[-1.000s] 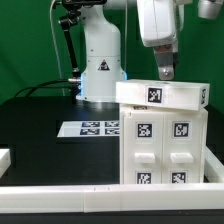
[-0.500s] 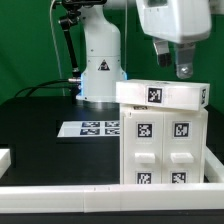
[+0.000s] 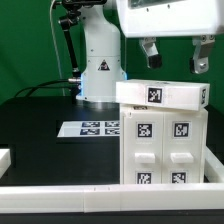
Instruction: Assemble cabinet
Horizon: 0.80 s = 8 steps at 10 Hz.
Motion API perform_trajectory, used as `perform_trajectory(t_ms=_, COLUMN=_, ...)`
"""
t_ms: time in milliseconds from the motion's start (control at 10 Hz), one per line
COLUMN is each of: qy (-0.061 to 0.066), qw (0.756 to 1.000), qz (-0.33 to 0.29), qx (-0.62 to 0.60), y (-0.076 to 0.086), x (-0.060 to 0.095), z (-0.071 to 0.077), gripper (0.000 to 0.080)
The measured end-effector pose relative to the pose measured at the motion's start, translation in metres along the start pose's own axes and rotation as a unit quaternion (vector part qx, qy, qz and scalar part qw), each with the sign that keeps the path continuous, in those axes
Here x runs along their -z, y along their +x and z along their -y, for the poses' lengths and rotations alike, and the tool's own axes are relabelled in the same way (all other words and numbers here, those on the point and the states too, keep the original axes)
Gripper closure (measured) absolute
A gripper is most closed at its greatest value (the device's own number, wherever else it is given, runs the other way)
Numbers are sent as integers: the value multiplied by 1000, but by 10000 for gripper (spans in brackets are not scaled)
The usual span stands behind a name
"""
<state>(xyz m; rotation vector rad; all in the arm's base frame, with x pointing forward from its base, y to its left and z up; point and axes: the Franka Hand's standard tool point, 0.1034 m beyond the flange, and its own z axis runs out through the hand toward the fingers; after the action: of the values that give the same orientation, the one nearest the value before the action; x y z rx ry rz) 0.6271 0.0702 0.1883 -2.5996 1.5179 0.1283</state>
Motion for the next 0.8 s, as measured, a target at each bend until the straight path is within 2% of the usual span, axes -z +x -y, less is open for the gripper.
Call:
perform_trajectory(t_ms=200, qy=-7, qw=992, qz=-3, qx=128, y=1, x=-2, z=-2, gripper=3)
perform_trajectory(t_ms=400, qy=-7, qw=971, qz=-3, qx=239, y=0, x=-2, z=-1, gripper=3)
perform_trajectory(t_ms=600, qy=-7, qw=938, qz=-1, qx=347, y=1, x=-4, z=-2, gripper=3)
perform_trajectory(t_ms=800, qy=-9, qw=891, qz=1, qx=455, y=2, x=-5, z=-3, gripper=3)
